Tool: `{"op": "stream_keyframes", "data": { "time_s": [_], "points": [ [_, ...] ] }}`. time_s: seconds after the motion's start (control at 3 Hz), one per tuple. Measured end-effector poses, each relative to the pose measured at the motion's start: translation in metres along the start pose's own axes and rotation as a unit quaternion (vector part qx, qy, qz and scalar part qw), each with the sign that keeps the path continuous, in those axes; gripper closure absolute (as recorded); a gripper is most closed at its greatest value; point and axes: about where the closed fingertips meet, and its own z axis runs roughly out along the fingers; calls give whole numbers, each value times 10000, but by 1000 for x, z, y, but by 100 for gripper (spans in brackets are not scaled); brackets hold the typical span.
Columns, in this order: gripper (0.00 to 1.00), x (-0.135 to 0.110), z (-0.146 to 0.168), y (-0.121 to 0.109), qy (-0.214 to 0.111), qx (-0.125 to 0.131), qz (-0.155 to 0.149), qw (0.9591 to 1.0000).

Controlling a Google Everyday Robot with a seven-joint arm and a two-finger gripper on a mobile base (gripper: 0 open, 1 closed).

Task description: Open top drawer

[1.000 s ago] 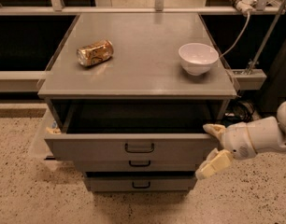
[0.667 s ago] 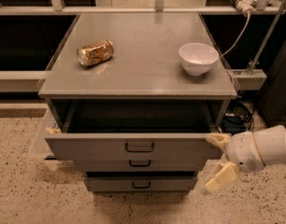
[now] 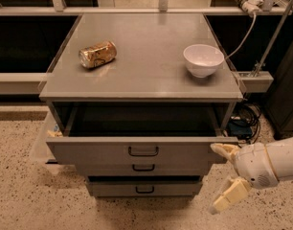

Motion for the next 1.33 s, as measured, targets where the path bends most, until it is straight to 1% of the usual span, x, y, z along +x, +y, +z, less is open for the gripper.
{"op": "stream_keyframes", "data": {
  "time_s": [0.33,0.67,1.0,1.33],
  "points": [
    [0,-6,-2,-10,27,98,-128,9999],
    [0,-20,-6,-32,37,232,-278,9993],
    [0,-27,-9,-56,-46,332,-277,9991],
    [0,-21,-4,-80,-112,308,-79,9994]
  ]
}}
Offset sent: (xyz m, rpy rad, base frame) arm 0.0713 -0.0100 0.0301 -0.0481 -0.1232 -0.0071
